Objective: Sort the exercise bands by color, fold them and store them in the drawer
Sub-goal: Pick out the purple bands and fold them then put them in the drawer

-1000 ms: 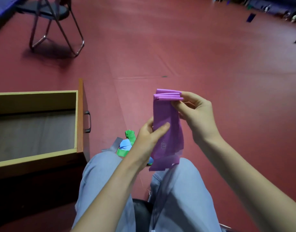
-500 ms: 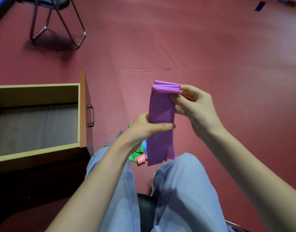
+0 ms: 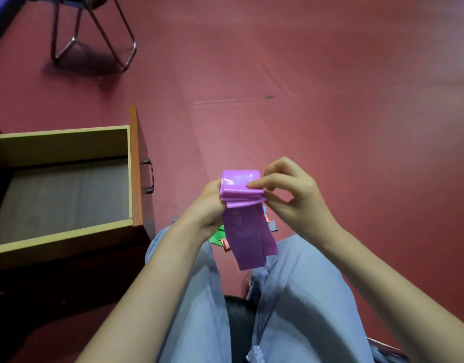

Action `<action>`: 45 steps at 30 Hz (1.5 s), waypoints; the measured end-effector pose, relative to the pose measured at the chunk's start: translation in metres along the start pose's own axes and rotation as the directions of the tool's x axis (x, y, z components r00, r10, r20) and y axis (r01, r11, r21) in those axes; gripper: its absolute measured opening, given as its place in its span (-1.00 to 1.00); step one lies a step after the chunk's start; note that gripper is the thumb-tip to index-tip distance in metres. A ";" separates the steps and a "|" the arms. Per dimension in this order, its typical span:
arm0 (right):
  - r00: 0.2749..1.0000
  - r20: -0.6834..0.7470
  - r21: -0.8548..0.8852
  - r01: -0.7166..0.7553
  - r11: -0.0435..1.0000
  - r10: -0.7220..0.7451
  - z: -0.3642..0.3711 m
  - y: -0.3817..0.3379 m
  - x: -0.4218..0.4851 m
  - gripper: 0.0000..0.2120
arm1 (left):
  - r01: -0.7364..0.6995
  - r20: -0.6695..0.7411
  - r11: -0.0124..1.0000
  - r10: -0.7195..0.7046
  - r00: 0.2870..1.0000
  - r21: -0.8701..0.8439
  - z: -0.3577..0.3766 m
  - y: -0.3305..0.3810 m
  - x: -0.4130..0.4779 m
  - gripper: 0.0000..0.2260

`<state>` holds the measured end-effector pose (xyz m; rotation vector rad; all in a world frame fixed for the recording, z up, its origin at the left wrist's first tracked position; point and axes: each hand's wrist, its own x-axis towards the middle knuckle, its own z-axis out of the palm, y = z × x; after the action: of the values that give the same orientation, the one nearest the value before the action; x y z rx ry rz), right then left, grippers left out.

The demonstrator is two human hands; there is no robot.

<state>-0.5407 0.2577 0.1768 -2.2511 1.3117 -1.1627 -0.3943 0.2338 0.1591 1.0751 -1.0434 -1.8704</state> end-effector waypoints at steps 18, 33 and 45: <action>0.922 0.093 0.321 -0.386 0.865 0.377 0.003 -0.007 -0.018 -0.69 | -0.048 0.046 0.996 0.052 0.998 -0.078 0.005 -0.003 -0.014 -0.58; 0.635 0.451 0.408 -0.772 0.488 0.627 -0.002 -0.006 -0.014 -0.64 | -0.172 0.045 0.984 0.170 0.984 0.052 -0.002 0.002 -0.018 -0.62; 0.726 0.327 0.570 -0.662 0.487 0.605 0.002 -0.013 -0.010 -0.83 | -0.122 0.154 0.986 0.139 0.978 -0.110 -0.007 0.008 -0.023 -0.56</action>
<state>-0.5341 0.2729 0.1774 -1.1101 1.2540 -0.9912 -0.3776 0.2484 0.1716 0.7892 -1.0719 -1.9049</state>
